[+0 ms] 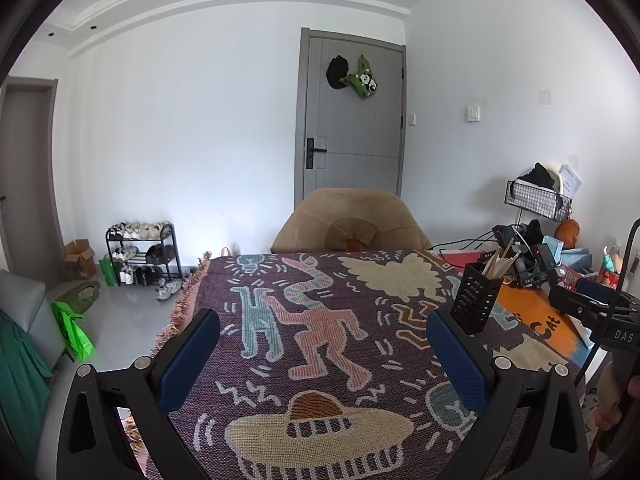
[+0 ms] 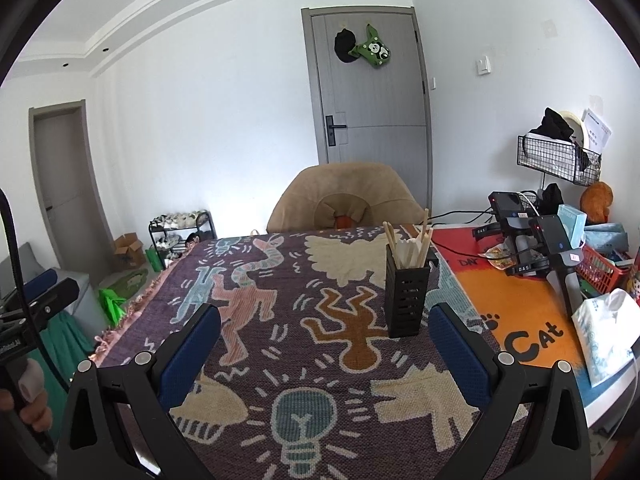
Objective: Organize utensils
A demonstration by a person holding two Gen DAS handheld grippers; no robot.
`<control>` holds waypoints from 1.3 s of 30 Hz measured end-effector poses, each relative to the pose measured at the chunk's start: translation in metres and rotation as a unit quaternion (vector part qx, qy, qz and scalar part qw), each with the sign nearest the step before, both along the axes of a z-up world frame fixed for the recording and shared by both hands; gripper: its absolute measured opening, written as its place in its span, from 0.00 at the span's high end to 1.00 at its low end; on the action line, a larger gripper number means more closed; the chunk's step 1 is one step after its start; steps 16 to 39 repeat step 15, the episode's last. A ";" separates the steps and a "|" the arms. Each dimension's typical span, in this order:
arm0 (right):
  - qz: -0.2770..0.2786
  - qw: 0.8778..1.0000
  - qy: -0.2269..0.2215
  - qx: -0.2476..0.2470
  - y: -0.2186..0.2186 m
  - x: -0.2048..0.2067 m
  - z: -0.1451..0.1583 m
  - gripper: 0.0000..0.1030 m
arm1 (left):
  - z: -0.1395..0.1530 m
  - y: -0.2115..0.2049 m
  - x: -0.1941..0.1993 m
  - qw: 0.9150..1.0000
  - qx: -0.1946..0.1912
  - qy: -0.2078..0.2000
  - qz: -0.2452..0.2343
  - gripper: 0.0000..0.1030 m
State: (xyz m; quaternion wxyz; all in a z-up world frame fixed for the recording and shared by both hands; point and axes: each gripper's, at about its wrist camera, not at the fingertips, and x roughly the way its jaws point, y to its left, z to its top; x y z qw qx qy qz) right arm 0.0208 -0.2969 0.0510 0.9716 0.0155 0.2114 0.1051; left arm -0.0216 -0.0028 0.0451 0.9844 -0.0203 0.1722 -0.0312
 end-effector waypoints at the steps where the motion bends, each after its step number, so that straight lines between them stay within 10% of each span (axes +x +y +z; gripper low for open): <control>1: 0.001 1.000 0.000 0.000 0.000 0.000 0.000 0.00 | 0.000 0.000 0.000 1.000 0.000 0.000 0.000 0.00; 39: -0.002 1.000 -0.005 0.001 -0.002 0.003 -0.005 0.00 | -0.002 -0.001 -0.001 1.000 -0.002 0.000 0.000 0.00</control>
